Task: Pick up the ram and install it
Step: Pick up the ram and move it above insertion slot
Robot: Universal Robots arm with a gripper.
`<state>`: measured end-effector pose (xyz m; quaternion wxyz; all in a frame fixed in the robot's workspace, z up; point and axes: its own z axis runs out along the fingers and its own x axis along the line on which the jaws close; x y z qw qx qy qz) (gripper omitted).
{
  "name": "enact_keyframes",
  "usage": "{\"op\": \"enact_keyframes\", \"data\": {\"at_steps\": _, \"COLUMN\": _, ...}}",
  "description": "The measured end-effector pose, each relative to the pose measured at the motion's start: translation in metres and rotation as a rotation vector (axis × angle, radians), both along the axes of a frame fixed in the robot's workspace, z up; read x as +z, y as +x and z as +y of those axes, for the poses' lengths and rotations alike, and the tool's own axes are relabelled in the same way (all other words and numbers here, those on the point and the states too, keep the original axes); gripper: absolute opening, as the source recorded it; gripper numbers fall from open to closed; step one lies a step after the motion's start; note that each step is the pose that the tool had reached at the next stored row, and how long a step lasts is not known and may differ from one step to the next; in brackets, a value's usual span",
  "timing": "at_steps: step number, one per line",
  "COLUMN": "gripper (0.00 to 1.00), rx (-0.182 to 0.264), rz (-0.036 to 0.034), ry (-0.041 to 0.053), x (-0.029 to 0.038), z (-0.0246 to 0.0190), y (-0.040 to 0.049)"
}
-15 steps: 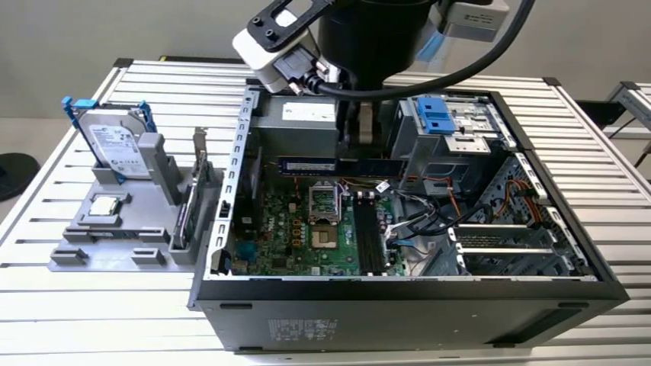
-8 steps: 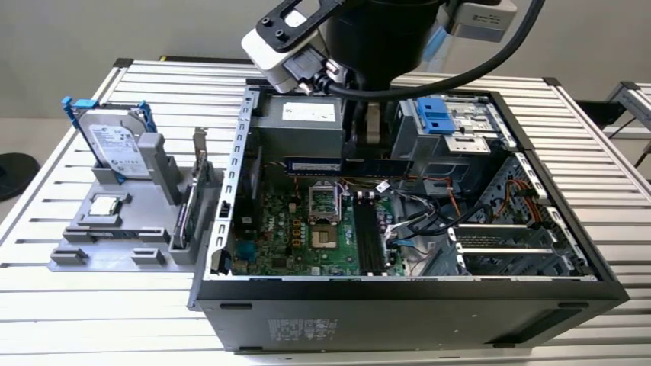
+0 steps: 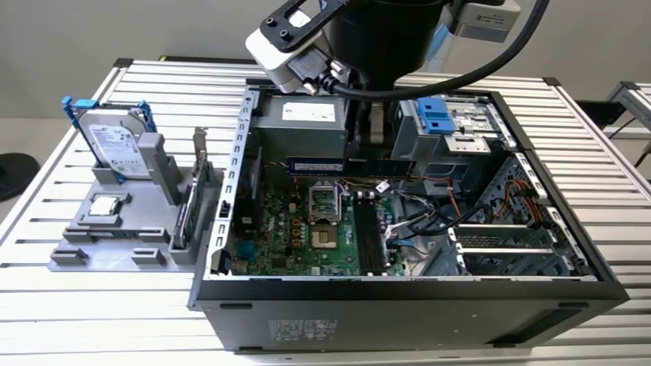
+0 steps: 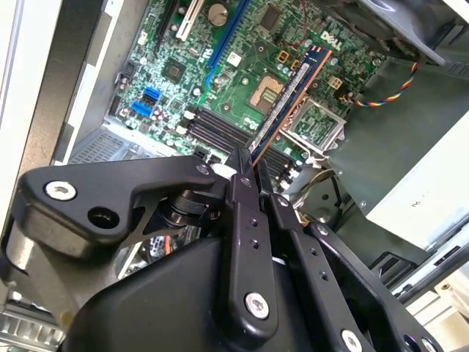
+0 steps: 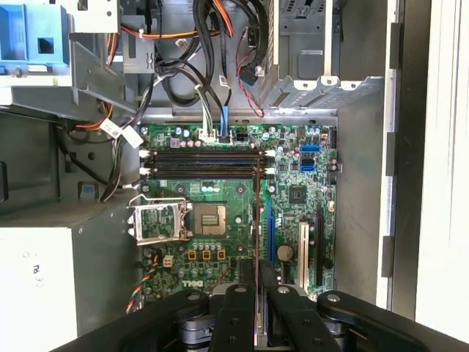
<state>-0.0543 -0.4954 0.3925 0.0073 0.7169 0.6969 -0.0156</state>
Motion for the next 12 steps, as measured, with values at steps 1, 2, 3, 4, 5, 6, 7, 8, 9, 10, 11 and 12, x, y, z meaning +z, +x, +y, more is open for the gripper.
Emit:
{"op": "enact_keyframes", "data": {"at_steps": 1, "gripper": 0.00, "rx": 0.000, "rz": 0.0000, "ry": 0.0000, "x": 0.0000, "z": 0.0000, "y": -0.0001}}
{"op": "enact_keyframes", "data": {"at_steps": 2, "gripper": 0.00, "rx": 0.000, "rz": 0.0000, "ry": -0.0001, "x": 0.0000, "z": 0.0000, "y": -0.0001}}
{"op": "enact_keyframes", "data": {"at_steps": 3, "gripper": 0.00, "rx": 0.000, "rz": 0.0000, "ry": 0.0000, "x": 0.0000, "z": 0.0000, "y": -0.0001}}
{"op": "enact_keyframes", "data": {"at_steps": 4, "gripper": 0.00, "rx": -0.001, "rz": 0.0000, "ry": -0.0001, "x": 0.0000, "z": 0.0000, "y": -0.0001}}
{"op": "enact_keyframes", "data": {"at_steps": 5, "gripper": 0.00, "rx": -0.001, "rz": 0.0000, "ry": -0.0001, "x": 0.0000, "z": 0.0000, "y": -0.0001}}
{"op": "enact_keyframes", "data": {"at_steps": 6, "gripper": 0.00, "rx": -0.002, "rz": 0.0000, "ry": 0.0000, "x": 0.0000, "z": 0.0000, "y": -0.0001}}
{"op": "enact_keyframes", "data": {"at_steps": 7, "gripper": 0.00, "rx": -0.003, "rz": 0.0000, "ry": 0.0000, "x": 0.0000, "z": 0.0001, "y": -0.0001}}
{"op": "enact_keyframes", "data": {"at_steps": 8, "gripper": 0.00, "rx": -0.003, "rz": 0.0000, "ry": -0.0001, "x": 0.0000, "z": 0.0001, "y": -0.0001}}
{"op": "enact_keyframes", "data": {"at_steps": 9, "gripper": 0.00, "rx": -0.003, "rz": 0.0000, "ry": 0.0000, "x": 0.0000, "z": 0.0001, "y": -0.0001}}
{"op": "enact_keyframes", "data": {"at_steps": 10, "gripper": 0.00, "rx": -0.003, "rz": 0.0000, "ry": -0.0001, "x": 0.0000, "z": 0.0001, "y": -0.0001}}
{"op": "enact_keyframes", "data": {"at_steps": 11, "gripper": 0.00, "rx": -0.003, "rz": 0.0000, "ry": 0.0000, "x": 0.0000, "z": 0.0001, "y": -0.0001}}
{"op": "enact_keyframes", "data": {"at_steps": 12, "gripper": 0.00, "rx": -0.003, "rz": 0.0001, "ry": -0.0001, "x": 0.0000, "z": 0.0001, "y": -0.0001}}
